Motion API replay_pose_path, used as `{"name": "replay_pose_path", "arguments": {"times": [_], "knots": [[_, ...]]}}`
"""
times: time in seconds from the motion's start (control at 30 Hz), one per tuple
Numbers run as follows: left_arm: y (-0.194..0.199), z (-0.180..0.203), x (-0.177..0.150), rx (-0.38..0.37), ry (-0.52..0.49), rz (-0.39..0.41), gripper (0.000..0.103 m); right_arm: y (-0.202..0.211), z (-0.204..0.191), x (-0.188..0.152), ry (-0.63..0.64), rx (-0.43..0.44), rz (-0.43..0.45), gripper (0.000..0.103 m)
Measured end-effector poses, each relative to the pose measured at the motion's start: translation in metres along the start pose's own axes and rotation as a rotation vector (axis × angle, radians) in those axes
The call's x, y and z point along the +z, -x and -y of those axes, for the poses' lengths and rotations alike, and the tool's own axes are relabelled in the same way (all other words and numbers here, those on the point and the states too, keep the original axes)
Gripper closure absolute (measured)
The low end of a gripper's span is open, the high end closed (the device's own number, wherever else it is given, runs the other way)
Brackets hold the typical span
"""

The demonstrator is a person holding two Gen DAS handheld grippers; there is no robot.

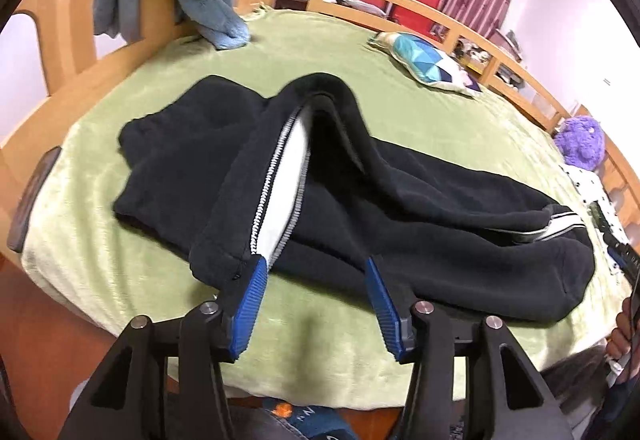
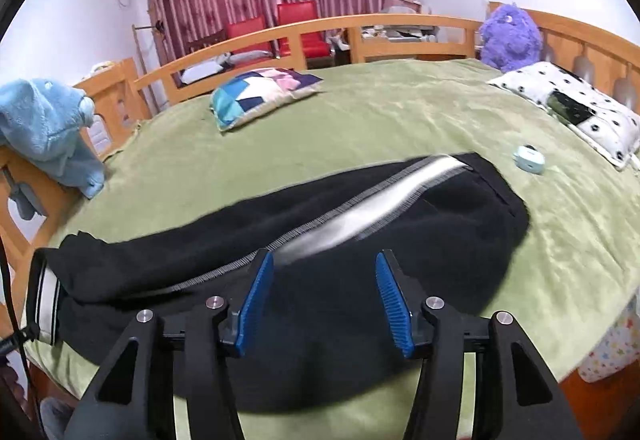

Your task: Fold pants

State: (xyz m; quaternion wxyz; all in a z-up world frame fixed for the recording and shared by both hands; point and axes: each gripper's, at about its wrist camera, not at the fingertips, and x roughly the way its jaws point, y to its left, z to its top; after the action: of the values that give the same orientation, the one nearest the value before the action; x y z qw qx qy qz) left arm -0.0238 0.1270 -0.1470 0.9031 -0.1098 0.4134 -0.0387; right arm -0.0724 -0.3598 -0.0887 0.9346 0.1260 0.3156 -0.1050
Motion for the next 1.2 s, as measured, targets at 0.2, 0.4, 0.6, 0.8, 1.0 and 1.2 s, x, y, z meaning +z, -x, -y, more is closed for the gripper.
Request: {"name": "replay_pose_path", "arguments": {"times": [0.2, 0.4, 0.6, 0.8, 1.0, 1.2], "knots": [[-0.012, -0.016, 0.008, 0.108, 0.037, 0.036, 0.053, -0.031, -0.020, -0.003, 0.001, 0.021, -0.042, 0.048], [-0.029, -0.032, 0.027, 0.151, 0.037, 0.034, 0.044, -0.046, -0.022, -0.010, 0.046, -0.030, -0.072, 0.048], [-0.052, -0.047, 0.046, 0.128, 0.078, 0.014, 0.043, -0.058, -0.017, -0.009, 0.009, -0.040, -0.111, 0.048], [-0.068, -0.051, 0.055, 0.125, 0.086, -0.005, 0.043, -0.066, -0.024, -0.012, 0.027, -0.069, -0.136, 0.048], [-0.066, -0.050, 0.059, 0.048, 0.075, -0.011, 0.043, -0.073, -0.027, -0.013, 0.029, -0.081, -0.152, 0.048], [-0.044, -0.055, 0.056, -0.063, 0.095, 0.009, 0.043, -0.074, -0.029, -0.014, 0.018, -0.080, -0.158, 0.048]]}}
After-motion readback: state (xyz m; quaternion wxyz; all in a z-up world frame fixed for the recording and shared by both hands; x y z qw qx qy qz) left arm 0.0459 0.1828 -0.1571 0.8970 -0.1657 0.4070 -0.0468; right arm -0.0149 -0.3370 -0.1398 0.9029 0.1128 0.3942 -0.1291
